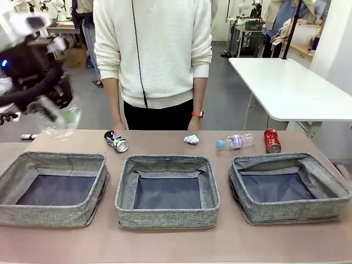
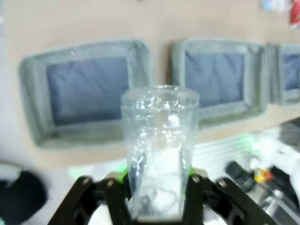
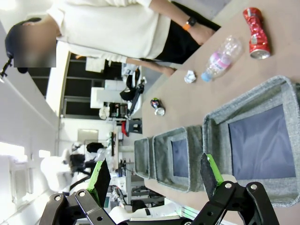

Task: Sort the waste into the appropriate baskets.
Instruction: Pick up the waste item pointed out by the person, then place the picked waste into the Fabric basket indicated by the person.

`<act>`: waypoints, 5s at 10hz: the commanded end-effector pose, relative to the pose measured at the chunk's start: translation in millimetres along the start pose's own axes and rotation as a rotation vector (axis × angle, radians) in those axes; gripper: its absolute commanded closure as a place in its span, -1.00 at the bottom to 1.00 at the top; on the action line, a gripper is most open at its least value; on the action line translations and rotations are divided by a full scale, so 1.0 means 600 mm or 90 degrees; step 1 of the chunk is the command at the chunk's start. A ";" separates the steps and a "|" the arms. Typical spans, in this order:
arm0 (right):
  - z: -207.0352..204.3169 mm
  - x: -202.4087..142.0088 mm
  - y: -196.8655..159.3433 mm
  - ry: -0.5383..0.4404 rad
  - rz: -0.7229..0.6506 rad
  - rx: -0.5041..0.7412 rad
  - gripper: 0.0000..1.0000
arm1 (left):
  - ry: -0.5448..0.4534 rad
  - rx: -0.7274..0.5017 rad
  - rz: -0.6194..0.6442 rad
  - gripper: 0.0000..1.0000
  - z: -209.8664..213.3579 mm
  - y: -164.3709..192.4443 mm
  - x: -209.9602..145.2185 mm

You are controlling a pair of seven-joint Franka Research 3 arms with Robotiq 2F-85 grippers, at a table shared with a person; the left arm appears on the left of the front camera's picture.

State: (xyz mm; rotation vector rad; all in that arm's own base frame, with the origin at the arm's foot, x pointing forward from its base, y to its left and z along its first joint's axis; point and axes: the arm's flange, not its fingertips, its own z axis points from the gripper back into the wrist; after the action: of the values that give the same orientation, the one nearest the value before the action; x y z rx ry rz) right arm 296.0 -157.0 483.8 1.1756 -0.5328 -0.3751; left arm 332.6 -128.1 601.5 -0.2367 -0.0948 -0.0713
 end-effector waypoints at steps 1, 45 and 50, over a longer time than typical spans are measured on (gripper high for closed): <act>-0.003 0.005 0.001 -0.008 0.016 0.017 -1.00 | 0.029 0.042 -0.024 0.24 0.067 -0.136 -0.009; -0.003 0.005 0.001 -0.008 0.016 0.017 -1.00 | -0.048 0.042 0.024 0.24 0.107 -0.447 0.026; -0.003 0.005 0.001 -0.008 0.016 0.017 -1.00 | 0.023 0.134 -0.041 0.24 -0.024 -0.119 -0.097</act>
State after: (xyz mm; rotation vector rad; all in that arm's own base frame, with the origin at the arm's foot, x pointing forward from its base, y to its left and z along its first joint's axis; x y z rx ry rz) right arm 295.7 -157.2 483.6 1.1765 -0.5321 -0.3735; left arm 300.9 -222.7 621.6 -0.0195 -0.0575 -0.1070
